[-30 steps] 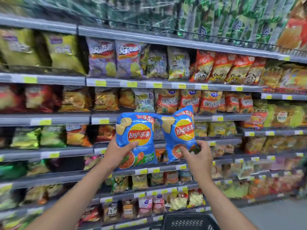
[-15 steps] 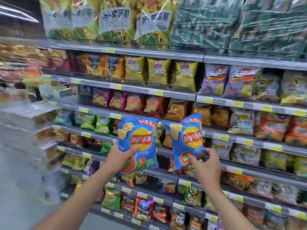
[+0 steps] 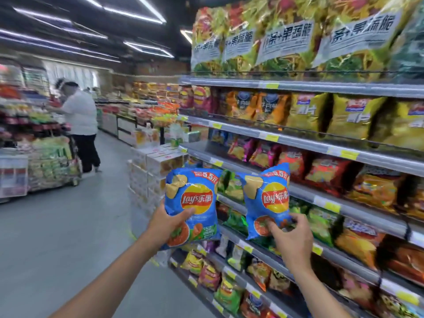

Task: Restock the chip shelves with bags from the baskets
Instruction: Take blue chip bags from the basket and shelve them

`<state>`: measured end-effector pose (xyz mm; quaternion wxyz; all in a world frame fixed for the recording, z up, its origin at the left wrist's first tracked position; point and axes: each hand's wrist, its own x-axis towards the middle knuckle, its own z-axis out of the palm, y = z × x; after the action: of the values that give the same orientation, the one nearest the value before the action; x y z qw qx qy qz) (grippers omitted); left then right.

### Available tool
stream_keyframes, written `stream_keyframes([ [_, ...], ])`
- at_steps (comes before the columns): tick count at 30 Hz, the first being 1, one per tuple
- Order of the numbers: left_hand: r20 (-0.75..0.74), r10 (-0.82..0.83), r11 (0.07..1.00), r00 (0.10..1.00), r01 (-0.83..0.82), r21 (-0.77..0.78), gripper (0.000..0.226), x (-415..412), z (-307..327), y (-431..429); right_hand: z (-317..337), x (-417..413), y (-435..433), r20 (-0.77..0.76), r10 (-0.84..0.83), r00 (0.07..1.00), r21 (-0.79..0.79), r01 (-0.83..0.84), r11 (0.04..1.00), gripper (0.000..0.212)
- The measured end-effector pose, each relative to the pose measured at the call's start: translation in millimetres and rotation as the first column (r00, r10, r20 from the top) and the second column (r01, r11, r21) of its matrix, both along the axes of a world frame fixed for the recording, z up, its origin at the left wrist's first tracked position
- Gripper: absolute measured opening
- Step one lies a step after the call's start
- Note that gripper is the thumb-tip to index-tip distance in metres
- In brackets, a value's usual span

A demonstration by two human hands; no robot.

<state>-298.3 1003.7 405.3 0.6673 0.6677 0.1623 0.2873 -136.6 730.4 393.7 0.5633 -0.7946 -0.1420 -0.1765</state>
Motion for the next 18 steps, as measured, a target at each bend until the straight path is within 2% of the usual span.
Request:
stream_keyframes([
  [3,0.019,0.040,0.999,0.999,-0.039,-0.003,0.066,6,0,33,0,16,45,-0.014,0.054,0.998,0.029,-0.054,0.998,0.047],
  [4,0.023,0.051,0.999,0.998,-0.051,0.004,0.065,12,2,45,1,23,60,-0.019,0.072,0.997,0.028,-0.071,0.997,0.047],
  [6,0.020,0.069,0.998,0.997,-0.069,0.014,0.044,29,5,69,4,42,89,-0.028,0.104,0.994,0.024,-0.103,0.994,0.047],
  [8,0.021,0.088,0.996,0.996,-0.089,0.023,0.037,53,8,94,7,64,116,-0.023,0.124,0.992,0.024,-0.124,0.992,0.046],
  [11,0.022,0.088,0.995,0.996,-0.089,0.037,0.046,89,15,128,10,101,154,-0.026,0.140,0.990,0.008,-0.140,0.990,0.045],
  [15,0.037,0.082,0.996,0.996,-0.084,0.037,0.075,130,17,168,14,146,199,-0.024,0.147,0.989,-0.017,-0.148,0.989,0.046],
  [18,0.040,0.070,0.997,0.997,-0.071,0.026,0.070,154,17,198,17,170,231,-0.030,0.149,0.988,-0.025,-0.149,0.988,0.046],
])
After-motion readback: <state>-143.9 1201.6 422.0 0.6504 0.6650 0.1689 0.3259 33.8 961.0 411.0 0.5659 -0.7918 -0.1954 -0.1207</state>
